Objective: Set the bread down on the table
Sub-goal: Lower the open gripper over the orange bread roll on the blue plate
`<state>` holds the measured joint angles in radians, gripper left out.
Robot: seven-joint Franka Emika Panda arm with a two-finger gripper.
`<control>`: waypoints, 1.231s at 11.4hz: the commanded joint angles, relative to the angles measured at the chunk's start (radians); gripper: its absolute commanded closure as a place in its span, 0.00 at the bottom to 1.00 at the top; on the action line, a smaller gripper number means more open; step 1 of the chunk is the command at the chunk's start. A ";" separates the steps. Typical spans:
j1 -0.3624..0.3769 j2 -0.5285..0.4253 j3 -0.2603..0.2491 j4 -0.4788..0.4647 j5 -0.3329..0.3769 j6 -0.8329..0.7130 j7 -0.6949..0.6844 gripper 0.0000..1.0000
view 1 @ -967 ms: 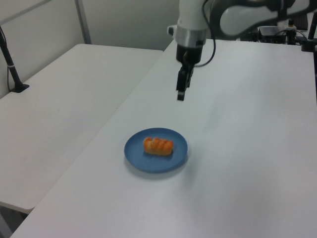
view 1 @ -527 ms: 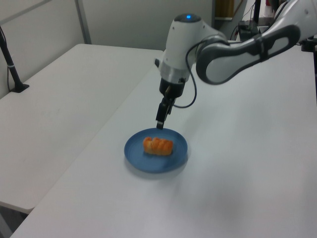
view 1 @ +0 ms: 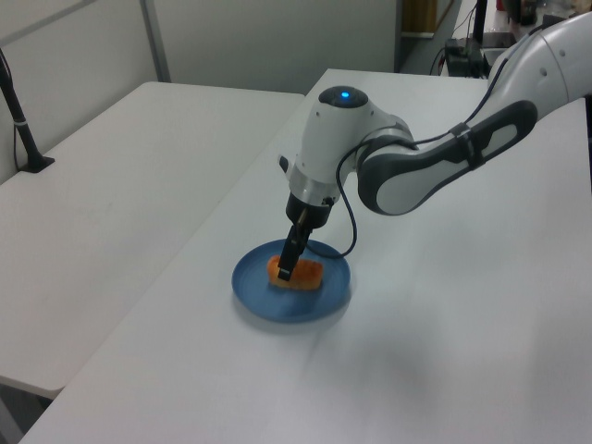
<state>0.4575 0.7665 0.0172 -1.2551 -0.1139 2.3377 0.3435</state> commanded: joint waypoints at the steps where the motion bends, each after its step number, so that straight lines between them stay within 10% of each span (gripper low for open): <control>1: 0.009 0.016 -0.010 0.013 -0.033 0.015 0.028 0.00; 9: 0.004 0.014 -0.010 -0.010 -0.062 0.002 0.025 0.56; 14: -0.023 -0.088 -0.008 -0.056 -0.046 -0.059 0.019 0.58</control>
<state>0.4410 0.7645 0.0136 -1.2567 -0.1547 2.3362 0.3451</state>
